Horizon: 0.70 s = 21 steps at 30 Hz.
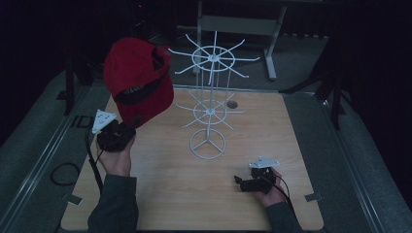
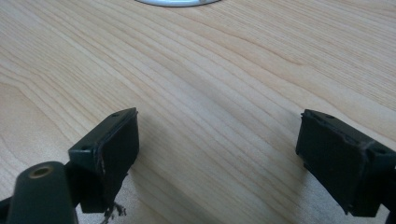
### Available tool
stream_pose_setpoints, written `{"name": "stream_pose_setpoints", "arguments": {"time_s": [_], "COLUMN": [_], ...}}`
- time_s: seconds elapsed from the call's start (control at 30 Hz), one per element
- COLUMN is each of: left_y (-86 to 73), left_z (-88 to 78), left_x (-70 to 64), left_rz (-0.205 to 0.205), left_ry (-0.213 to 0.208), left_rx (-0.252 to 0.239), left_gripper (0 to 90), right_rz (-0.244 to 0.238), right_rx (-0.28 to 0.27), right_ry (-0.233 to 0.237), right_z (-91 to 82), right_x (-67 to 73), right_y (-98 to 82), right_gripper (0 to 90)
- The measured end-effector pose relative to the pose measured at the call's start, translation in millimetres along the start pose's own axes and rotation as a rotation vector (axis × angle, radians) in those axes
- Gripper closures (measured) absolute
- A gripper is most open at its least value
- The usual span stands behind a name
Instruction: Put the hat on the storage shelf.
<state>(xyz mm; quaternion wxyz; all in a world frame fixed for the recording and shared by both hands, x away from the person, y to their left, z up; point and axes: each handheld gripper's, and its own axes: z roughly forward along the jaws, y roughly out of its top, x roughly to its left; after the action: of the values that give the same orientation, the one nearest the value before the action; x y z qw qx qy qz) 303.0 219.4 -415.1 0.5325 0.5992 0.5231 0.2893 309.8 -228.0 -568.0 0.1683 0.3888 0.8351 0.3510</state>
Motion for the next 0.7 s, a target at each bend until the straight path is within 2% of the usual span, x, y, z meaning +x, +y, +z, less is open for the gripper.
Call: {"name": "stream_pose_setpoints", "arguments": {"time_s": [0.23,0.7], "left_y": [6.2,21.9], "left_z": [-0.3,-4.2], "left_x": [-1.8,-2.9], "left_rz": [0.008,-0.004], "left_ry": [-0.004,-0.016], "left_rx": [-0.009,-0.049], "left_gripper": [86.0,86.0], "right_rz": [-0.001,0.000], "right_rx": [0.000,0.000], "right_ry": [0.000,0.000], "right_z": [0.0,0.0], "right_x": [0.0,0.0], "right_y": [0.0,0.0], "right_gripper": [13.1,13.1]}}
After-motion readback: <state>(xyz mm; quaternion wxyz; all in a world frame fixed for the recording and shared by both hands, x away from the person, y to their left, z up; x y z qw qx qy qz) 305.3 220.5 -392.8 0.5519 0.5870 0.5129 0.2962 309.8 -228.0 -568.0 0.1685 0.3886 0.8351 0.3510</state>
